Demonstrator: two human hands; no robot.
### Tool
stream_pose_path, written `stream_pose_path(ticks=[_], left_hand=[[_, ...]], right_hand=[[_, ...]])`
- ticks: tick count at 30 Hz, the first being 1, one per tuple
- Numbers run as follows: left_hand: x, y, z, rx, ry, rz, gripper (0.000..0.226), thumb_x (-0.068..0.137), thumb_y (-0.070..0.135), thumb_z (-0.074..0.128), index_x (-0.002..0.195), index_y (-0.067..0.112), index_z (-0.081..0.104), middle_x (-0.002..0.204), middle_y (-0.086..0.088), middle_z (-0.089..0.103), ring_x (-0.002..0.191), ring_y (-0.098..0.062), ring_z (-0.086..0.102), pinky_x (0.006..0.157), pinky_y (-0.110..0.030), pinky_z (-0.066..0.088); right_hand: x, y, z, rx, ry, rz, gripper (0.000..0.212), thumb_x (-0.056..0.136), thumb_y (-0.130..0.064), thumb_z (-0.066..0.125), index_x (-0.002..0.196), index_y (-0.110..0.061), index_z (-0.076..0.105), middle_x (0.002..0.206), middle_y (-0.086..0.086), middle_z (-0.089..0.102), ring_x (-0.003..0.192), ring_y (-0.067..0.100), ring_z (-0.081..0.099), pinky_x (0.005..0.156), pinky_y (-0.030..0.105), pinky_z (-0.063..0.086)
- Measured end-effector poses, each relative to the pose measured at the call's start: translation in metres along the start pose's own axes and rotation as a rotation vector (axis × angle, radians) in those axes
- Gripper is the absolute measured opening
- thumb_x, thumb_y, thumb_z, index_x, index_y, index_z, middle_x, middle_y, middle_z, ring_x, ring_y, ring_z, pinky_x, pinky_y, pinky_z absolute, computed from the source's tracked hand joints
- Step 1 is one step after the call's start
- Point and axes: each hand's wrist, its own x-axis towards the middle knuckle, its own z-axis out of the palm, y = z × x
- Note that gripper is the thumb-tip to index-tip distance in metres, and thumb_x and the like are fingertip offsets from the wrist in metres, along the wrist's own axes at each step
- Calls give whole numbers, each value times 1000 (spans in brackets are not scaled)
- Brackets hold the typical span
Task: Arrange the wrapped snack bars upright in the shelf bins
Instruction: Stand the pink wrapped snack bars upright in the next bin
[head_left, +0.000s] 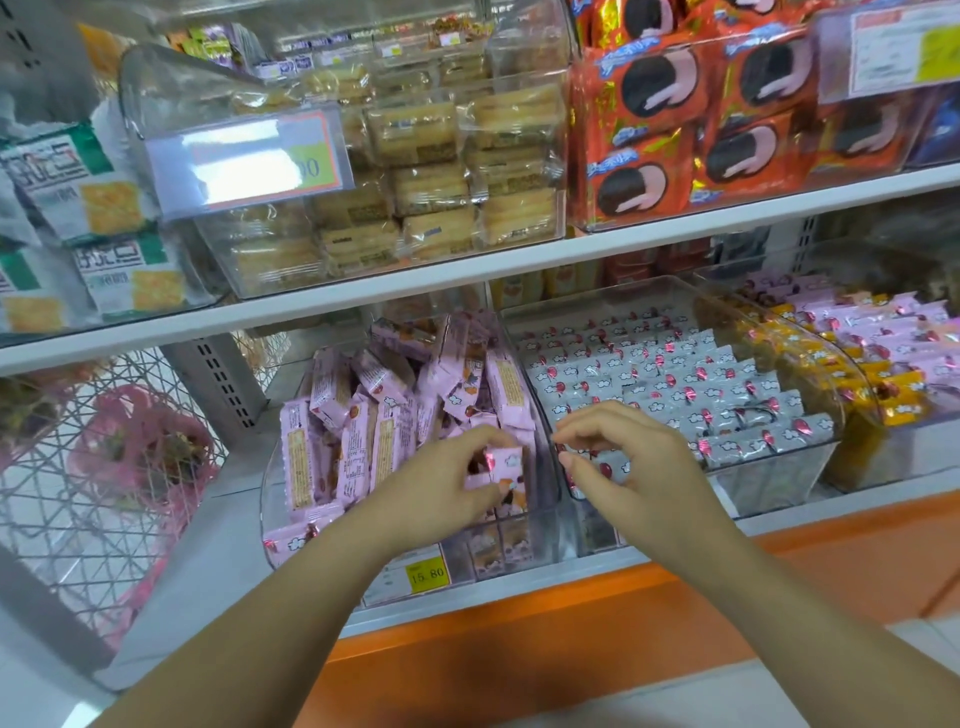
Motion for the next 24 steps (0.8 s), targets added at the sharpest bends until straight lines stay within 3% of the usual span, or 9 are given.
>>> stream_pose_path(ticks=[6,10,13,17,20,24], left_hand=[[-5,-5,-2,65,-112,12,25,92,31,56,116,36,50,118,2,61,106,-20,58,93,-38,45],[-6,-7,-5,88,-124,32,38,93,36,54,130,34,46,135,6,51,120,-13,50,96,-24,37],[-6,-8,-8,80,-134,31,47,92,40,55,136,28,44,143,6,44,129,-9,41,99,-20,32],[-7,-8,-10,78,-136,26,50,90,44,57,135,26,47,137,4,51,121,-11,48,97,-25,40],[-7,-8,-11,79,-137,25,50,88,46,58,134,27,49,132,0,54,116,-15,52,97,-31,43],[-8,-8,-10,70,-133,37,49,88,45,58,133,26,50,134,0,53,118,-16,50,97,-31,42]], right_hand=[[3,4,1,-60,-72,84,21,84,-6,66,94,-24,67,93,-19,61,93,-2,56,83,14,45],[21,-1,1,-73,-140,193,22,86,-15,64,105,-27,65,98,-18,57,94,-1,54,85,14,43],[51,-5,7,-244,-282,152,37,88,-22,62,124,-26,57,122,-9,51,113,9,48,98,21,35],[86,-5,21,-600,-631,142,60,86,-27,62,141,-33,39,151,3,25,135,27,27,108,39,30],[95,-5,27,-691,-641,146,50,82,-25,65,129,-31,50,142,3,35,127,26,38,97,36,40],[93,-14,29,-742,-447,93,31,82,-20,61,111,-30,57,117,-2,55,104,20,51,77,31,44]])
